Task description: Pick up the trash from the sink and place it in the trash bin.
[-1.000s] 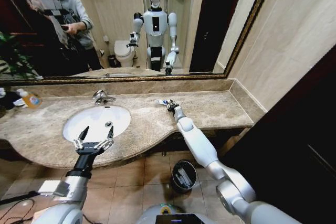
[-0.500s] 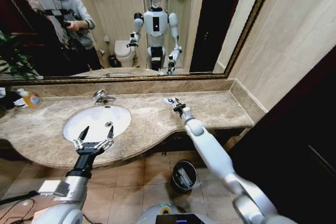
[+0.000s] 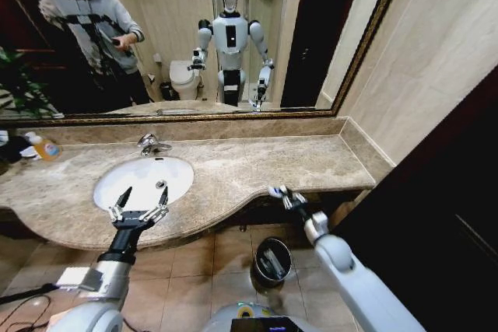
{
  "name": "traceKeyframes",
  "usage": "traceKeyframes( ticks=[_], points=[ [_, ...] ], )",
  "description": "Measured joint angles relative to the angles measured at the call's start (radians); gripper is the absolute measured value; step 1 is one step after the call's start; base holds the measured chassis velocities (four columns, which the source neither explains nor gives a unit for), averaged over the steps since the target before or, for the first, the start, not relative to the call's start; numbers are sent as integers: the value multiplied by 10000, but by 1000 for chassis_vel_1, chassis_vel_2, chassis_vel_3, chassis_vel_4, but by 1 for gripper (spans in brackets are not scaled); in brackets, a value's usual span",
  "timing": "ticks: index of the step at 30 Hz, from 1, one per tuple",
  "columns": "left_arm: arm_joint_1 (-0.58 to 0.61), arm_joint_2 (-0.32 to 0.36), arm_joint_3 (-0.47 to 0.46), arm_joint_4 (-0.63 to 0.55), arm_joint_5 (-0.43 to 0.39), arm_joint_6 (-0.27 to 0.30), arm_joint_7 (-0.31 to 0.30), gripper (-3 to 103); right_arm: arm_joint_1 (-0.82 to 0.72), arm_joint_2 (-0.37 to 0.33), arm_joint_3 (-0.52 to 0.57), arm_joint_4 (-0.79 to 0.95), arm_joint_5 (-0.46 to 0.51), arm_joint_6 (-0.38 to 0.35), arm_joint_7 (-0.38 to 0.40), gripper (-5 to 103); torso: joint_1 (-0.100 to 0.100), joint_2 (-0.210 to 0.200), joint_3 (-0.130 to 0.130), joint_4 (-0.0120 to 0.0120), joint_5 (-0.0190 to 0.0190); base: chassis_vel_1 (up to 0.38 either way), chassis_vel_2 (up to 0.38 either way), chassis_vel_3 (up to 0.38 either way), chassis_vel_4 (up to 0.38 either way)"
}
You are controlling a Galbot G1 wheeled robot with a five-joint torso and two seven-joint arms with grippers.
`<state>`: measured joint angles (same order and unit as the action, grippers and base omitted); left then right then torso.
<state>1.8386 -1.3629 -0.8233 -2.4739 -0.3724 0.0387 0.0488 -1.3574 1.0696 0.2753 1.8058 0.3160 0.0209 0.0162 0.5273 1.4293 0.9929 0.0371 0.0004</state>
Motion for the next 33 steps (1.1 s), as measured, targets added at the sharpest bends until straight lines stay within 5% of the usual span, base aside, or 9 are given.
traceKeyframes(
  ticks=[15, 33],
  points=[
    [0, 0, 0, 0, 0, 0, 0, 100, -941, 1052, -421, -1277, -1514, 455, -20, 21, 2, -1, 1, -2, -6, 0, 0, 0, 0],
    [0, 0, 0, 1, 0, 0, 0, 100, 1003, 2797, -360, -8109, -4460, 1316, -510, 21, 2, -2, 2, -3, -5, 0, 0, 0, 0]
  ],
)
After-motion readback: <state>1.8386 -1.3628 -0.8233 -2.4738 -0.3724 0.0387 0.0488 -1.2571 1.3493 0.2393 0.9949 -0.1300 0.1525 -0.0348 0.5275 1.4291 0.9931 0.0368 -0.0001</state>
